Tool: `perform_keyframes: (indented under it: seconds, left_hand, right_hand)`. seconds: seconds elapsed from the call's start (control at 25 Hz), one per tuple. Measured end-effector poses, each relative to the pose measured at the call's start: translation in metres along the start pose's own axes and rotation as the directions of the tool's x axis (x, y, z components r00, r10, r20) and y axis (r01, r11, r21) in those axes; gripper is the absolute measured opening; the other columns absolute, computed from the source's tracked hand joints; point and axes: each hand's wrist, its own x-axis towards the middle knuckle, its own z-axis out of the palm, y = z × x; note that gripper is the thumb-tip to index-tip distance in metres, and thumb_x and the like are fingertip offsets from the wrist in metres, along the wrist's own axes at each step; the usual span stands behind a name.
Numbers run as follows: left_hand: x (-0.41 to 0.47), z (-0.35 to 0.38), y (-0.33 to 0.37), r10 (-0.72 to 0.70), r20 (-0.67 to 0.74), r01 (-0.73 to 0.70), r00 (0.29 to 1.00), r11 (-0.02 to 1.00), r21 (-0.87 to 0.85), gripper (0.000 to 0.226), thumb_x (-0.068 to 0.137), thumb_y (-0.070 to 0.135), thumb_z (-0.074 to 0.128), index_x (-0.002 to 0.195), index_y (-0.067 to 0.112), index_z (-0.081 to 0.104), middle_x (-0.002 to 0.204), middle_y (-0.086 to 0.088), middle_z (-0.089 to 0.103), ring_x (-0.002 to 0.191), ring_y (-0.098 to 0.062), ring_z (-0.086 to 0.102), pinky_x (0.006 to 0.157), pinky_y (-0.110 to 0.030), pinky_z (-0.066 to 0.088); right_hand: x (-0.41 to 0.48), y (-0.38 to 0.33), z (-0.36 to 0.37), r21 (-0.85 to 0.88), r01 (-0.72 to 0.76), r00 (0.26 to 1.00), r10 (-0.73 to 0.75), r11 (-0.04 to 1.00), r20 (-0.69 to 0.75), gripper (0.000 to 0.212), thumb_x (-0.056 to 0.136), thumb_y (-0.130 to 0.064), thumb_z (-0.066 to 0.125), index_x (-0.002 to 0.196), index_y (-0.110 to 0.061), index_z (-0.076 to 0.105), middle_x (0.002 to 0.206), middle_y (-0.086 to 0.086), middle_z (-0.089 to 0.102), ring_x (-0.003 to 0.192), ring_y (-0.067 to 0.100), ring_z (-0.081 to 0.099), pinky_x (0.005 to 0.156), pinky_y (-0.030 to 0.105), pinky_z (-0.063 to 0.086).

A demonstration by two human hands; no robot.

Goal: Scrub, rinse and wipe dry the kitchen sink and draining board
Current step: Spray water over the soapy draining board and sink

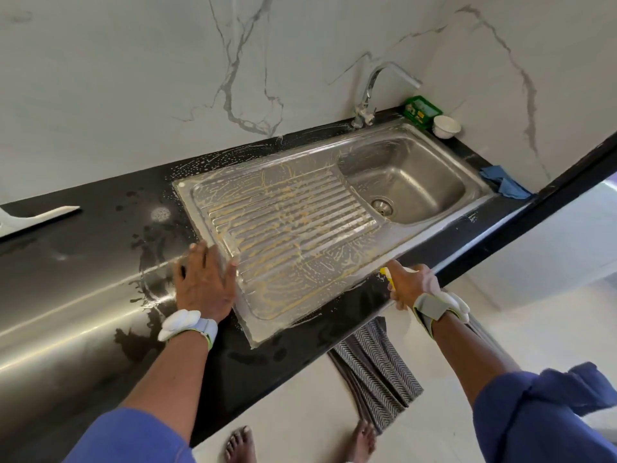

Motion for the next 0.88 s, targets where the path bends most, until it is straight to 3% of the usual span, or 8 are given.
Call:
perform_keyframes:
  seconds: [0.24, 0.4, 0.48, 0.56, 0.72, 0.88]
  left_hand:
    - [-0.059, 0.027, 0.129, -0.008, 0.0, 0.008, 1.0, 1.0, -0.009, 0.076, 0.101, 0.063, 0.015, 0.153, 0.016, 0.045, 0.164, -0.007, 0.036, 0.155, -0.025, 0.025, 0.126, -0.048, 0.004]
    - [-0.081, 0.067, 0.229, -0.058, -0.059, 0.056, 0.997, 0.997, -0.044, 0.069, 0.102, 0.059, 0.025, 0.146, 0.015, 0.052, 0.16, -0.007, 0.042, 0.153, -0.029, 0.03, 0.124, -0.055, 0.015]
    - [-0.085, 0.086, 0.261, -0.142, -0.06, 0.138, 0.988, 0.988, -0.061, 0.068, 0.101, 0.059, 0.024, 0.147, 0.015, 0.049, 0.161, -0.007, 0.039, 0.154, -0.028, 0.025, 0.124, -0.057, 0.015]
    - [-0.084, 0.095, 0.282, -0.209, -0.084, 0.202, 0.974, 0.976, -0.081, 0.066, 0.101, 0.056, 0.028, 0.146, 0.014, 0.048, 0.16, -0.008, 0.039, 0.155, -0.029, 0.024, 0.124, -0.057, 0.014]
    - [-0.064, 0.113, 0.308, -0.275, -0.162, 0.268, 0.948, 0.961, -0.064, 0.06, 0.103, 0.052, 0.035, 0.146, 0.013, 0.049, 0.161, -0.008, 0.039, 0.155, -0.029, 0.023, 0.125, -0.057, 0.01]
    - [-0.051, 0.124, 0.315, -0.31, -0.144, 0.315, 0.94, 0.949, 0.01, 0.065, 0.104, 0.056, 0.031, 0.154, 0.014, 0.039, 0.167, -0.008, 0.029, 0.159, -0.028, 0.011, 0.127, -0.055, 0.001]
  right_hand:
    - [0.067, 0.026, -0.023, 0.029, -0.006, 0.971, -0.001, 1.0, 0.238, 0.071, 0.066, -0.06, 0.064, 0.103, 0.0, 0.062, 0.06, 0.011, 0.068, 0.049, 0.025, 0.06, 0.049, 0.034, 0.047]
    - [0.085, 0.03, -0.057, 0.03, 0.151, 0.956, -0.154, 0.988, 0.249, 0.045, 0.074, -0.054, 0.064, 0.079, -0.009, 0.063, 0.058, 0.01, 0.07, 0.045, 0.024, 0.058, 0.049, 0.035, 0.048]
    - [0.095, 0.033, -0.071, 0.02, 0.194, 0.936, -0.191, 0.981, 0.296, 0.044, 0.079, -0.052, 0.063, 0.071, -0.009, 0.067, 0.057, 0.01, 0.07, 0.046, 0.025, 0.062, 0.054, 0.038, 0.052]
    - [0.106, 0.032, -0.078, -0.024, 0.237, 0.904, -0.212, 0.971, 0.371, 0.05, 0.08, -0.052, 0.06, 0.07, -0.004, 0.07, 0.054, 0.01, 0.068, 0.044, 0.025, 0.062, 0.054, 0.035, 0.053]
    - [0.127, 0.012, -0.078, -0.047, 0.29, 0.896, -0.254, 0.956, 0.363, 0.051, 0.077, -0.052, 0.059, 0.068, -0.003, 0.069, 0.052, 0.011, 0.066, 0.039, 0.025, 0.057, 0.045, 0.035, 0.053]
    - [0.154, -0.021, -0.068, -0.054, 0.296, 0.826, -0.227, 0.954, 0.516, 0.048, 0.083, -0.045, 0.06, 0.084, 0.002, 0.07, 0.059, 0.012, 0.069, 0.045, 0.024, 0.06, 0.041, 0.025, 0.045]
